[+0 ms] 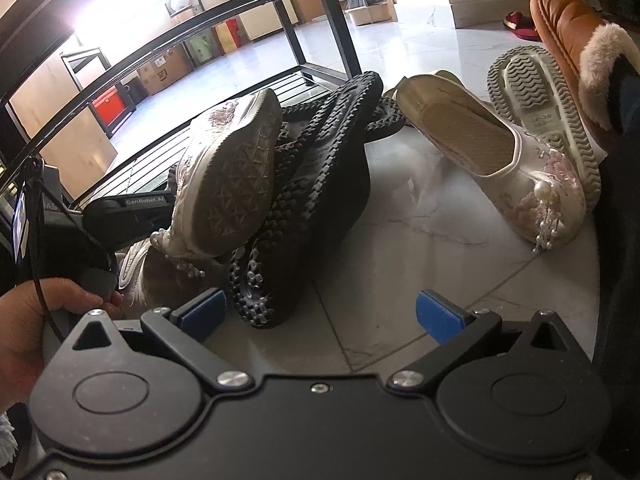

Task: Organize scattered shoes

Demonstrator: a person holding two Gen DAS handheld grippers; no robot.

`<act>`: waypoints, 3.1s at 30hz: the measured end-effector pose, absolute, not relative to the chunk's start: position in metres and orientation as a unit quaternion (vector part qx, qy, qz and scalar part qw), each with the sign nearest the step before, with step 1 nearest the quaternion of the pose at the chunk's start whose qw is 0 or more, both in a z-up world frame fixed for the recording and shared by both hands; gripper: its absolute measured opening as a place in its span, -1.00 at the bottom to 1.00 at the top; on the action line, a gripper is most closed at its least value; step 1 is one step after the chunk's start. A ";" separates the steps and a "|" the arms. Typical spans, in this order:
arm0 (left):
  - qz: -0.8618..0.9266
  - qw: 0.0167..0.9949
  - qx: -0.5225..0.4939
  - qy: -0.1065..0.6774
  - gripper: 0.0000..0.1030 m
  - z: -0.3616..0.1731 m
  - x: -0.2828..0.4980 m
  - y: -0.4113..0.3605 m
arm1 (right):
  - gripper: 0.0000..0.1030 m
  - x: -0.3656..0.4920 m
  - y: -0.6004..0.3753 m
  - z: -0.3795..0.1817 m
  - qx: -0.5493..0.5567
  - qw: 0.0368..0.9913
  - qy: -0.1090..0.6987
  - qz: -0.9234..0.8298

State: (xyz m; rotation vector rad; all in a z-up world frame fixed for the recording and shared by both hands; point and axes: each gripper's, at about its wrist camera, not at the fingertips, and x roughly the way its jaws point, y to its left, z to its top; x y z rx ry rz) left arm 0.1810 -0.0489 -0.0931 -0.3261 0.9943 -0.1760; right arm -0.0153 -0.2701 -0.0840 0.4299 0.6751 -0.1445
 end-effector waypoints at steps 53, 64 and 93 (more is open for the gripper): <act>-0.046 0.881 -0.078 0.465 0.49 -0.062 -0.012 0.063 | 1.00 -0.018 -0.260 -0.099 0.150 0.915 0.359 -0.102; -0.018 0.872 -0.046 0.488 0.50 -0.070 -0.026 0.056 | 1.00 -0.023 -0.263 -0.099 0.139 0.915 0.361 -0.112; 0.077 0.897 -0.081 0.428 0.99 -0.029 -0.045 0.118 | 1.00 -0.036 -0.250 -0.072 0.179 0.927 0.328 0.018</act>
